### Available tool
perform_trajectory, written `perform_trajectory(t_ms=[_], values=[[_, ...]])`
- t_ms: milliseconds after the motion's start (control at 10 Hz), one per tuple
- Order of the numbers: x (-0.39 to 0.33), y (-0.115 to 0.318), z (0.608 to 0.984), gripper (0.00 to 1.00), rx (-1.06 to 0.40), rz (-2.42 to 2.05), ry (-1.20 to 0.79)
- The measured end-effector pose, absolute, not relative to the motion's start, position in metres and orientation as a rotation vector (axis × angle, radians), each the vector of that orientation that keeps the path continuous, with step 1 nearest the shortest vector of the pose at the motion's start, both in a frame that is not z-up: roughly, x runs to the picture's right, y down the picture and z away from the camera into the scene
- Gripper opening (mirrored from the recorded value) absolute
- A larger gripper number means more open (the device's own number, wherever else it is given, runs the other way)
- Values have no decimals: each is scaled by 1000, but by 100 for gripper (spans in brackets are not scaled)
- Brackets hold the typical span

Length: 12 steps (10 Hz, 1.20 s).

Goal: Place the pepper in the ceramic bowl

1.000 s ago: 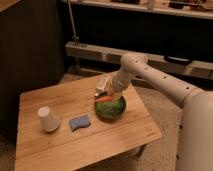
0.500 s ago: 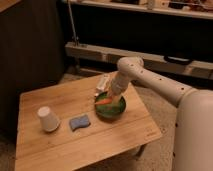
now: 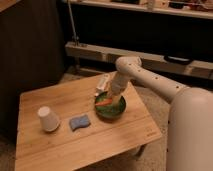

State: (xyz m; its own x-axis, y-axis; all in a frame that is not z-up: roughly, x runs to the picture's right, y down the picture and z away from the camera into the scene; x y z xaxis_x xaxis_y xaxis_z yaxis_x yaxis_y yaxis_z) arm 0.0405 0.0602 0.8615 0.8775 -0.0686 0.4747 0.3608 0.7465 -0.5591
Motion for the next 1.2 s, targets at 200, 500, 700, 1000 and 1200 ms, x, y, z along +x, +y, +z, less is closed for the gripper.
perform_trajectory(t_ms=[200,500,700,1000,1200], values=[[43,67,864,62,-696,-236,-446],[35,75,867,80,-686,-252,-448],[36,75,867,80,-685,-253,-448],[34,75,867,80,-685,-255,-449],[36,75,867,80,-685,-254,-449]])
